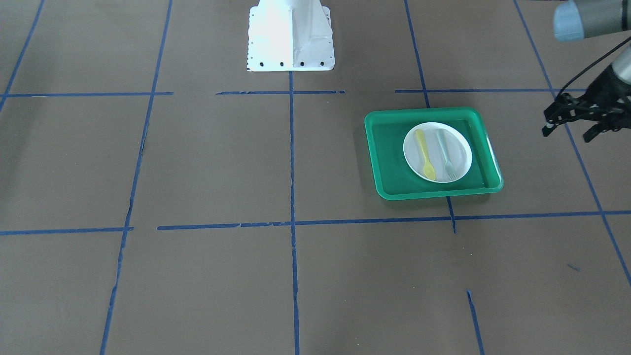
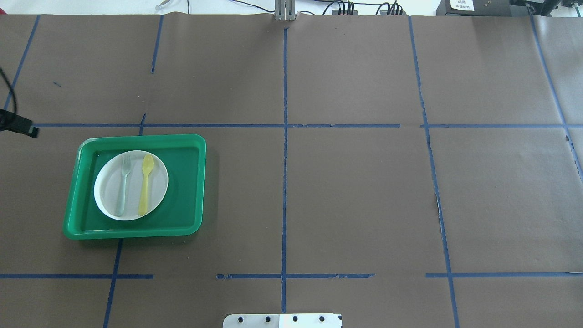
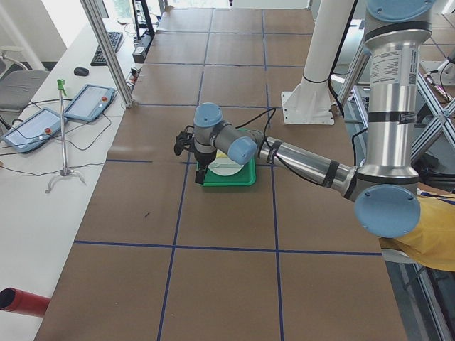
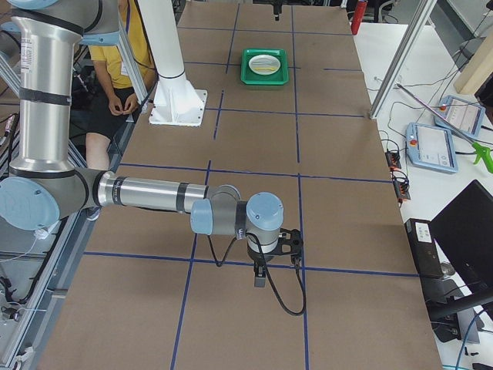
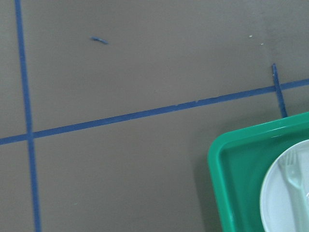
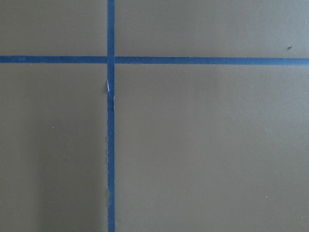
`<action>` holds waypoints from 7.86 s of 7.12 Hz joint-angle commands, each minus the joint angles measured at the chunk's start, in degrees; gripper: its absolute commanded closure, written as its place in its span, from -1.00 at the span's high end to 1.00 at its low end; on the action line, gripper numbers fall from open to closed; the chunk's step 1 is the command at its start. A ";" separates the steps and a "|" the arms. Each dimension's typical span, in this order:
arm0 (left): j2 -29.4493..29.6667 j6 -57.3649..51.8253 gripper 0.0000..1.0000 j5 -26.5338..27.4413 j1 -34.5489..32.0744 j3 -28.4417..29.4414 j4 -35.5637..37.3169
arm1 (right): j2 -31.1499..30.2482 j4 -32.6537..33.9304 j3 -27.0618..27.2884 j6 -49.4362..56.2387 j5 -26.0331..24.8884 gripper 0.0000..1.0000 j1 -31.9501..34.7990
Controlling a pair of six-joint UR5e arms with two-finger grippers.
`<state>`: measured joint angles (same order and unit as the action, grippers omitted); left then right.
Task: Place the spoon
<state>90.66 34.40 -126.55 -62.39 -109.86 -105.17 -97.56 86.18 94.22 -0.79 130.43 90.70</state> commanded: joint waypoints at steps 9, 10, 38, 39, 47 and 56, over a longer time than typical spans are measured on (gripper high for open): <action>11.47 27.74 0.46 12.64 23.80 9.92 -5.48 | 0.00 0.04 0.00 0.00 0.00 1.00 0.00; 11.55 27.83 0.18 12.38 23.89 10.02 -5.40 | 0.00 0.04 0.00 0.00 0.00 1.00 0.00; 15.62 21.79 1.00 8.72 16.12 2.39 6.26 | 0.00 -0.05 0.00 0.00 0.00 1.00 0.00; 12.72 9.23 1.00 4.16 9.11 1.41 10.04 | 0.00 0.04 0.00 0.00 0.00 1.00 0.00; -9.28 -42.92 1.00 -6.00 -25.77 7.82 17.72 | 0.00 0.04 0.00 0.00 0.00 1.00 0.00; -8.22 -42.92 1.00 -6.52 -27.96 7.64 17.63 | 0.00 0.04 0.00 0.00 0.00 1.00 0.00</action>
<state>82.44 -8.46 -133.05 -90.34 -102.18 -87.54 -97.56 86.21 94.22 -0.79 130.43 90.70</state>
